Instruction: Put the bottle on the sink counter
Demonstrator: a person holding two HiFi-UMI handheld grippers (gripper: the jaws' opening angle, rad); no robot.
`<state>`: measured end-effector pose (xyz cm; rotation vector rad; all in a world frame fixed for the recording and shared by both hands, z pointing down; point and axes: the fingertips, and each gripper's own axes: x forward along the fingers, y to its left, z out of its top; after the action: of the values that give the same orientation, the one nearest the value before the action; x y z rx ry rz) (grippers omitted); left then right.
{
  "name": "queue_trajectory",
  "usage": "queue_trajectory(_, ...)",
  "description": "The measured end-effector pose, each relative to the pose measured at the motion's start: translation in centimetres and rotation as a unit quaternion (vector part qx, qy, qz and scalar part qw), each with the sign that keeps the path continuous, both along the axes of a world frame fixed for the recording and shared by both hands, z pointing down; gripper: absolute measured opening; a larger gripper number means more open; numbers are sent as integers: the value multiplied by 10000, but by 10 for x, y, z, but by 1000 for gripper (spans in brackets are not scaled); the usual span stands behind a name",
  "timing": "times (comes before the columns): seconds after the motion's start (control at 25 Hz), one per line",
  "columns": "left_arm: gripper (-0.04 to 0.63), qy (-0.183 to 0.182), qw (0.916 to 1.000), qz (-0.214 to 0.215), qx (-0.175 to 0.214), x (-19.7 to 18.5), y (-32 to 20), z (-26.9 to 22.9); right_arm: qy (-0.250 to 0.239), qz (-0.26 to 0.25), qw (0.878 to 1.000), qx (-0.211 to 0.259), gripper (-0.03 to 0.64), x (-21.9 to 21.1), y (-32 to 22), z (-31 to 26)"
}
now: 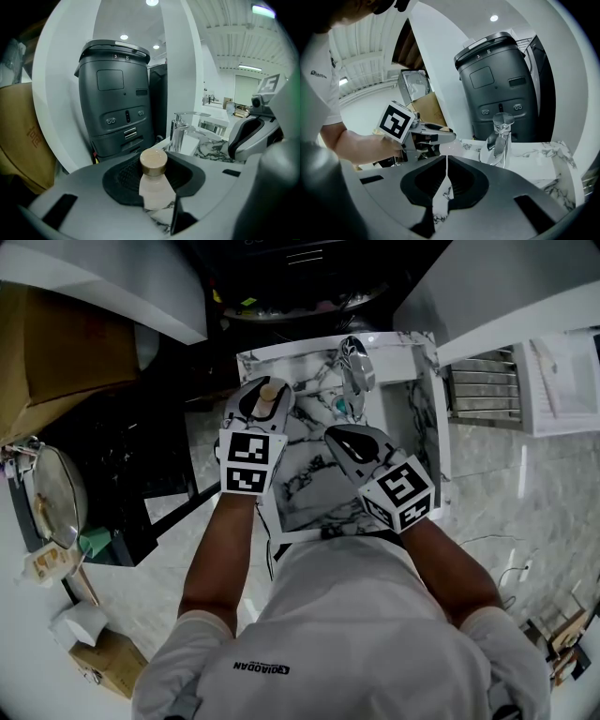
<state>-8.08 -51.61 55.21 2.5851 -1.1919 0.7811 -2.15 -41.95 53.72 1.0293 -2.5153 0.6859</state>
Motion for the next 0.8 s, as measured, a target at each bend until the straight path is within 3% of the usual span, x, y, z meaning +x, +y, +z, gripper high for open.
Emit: queue_trajectory(0.8, 137, -39, 9998, -185, -8, 3, -39, 38, 129, 168, 9996, -191, 43, 21, 3, 15)
